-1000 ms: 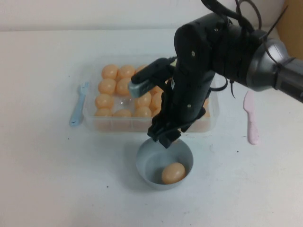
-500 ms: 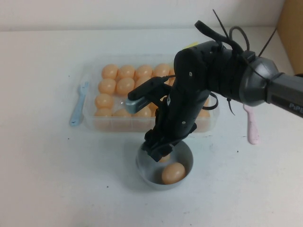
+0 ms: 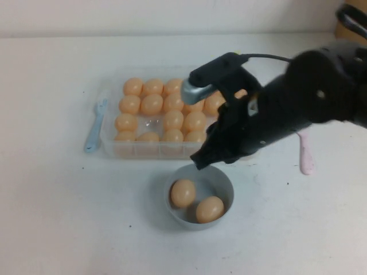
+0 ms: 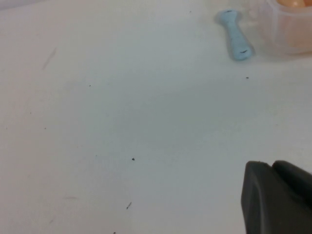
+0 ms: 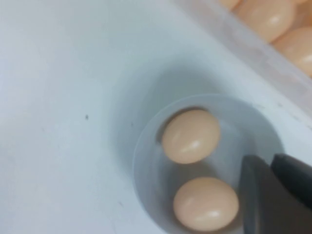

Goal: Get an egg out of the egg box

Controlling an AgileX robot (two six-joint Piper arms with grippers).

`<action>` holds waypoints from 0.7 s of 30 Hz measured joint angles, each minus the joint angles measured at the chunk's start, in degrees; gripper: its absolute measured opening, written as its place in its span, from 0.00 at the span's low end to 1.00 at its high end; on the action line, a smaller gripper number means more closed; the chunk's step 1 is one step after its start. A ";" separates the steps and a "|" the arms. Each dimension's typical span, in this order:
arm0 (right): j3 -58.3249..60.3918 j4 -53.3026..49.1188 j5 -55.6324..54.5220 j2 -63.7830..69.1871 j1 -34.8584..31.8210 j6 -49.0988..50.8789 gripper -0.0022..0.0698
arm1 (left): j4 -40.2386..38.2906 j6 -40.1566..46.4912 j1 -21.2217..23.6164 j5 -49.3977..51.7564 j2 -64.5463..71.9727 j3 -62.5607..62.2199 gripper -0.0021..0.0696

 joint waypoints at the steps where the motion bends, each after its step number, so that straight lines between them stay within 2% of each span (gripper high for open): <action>1: 4.41 0.00 -4.94 -3.35 0.00 1.45 0.06 | 0.00 0.00 0.00 0.00 0.00 0.00 0.02; 6: 26.01 0.23 -23.68 -20.51 0.00 3.37 0.02 | 0.00 0.00 0.00 0.00 0.00 0.00 0.02; 11: 39.39 -0.09 -36.37 -38.42 0.00 3.38 0.01 | 0.00 0.00 0.00 0.00 0.00 0.00 0.02; 16: 47.25 -1.28 -38.24 -53.98 0.00 1.30 0.01 | 0.00 0.00 0.00 0.00 0.00 0.00 0.02; 21: 51.85 -4.94 -32.32 -66.48 0.00 0.94 0.01 | 0.00 0.00 0.00 0.00 0.00 0.00 0.02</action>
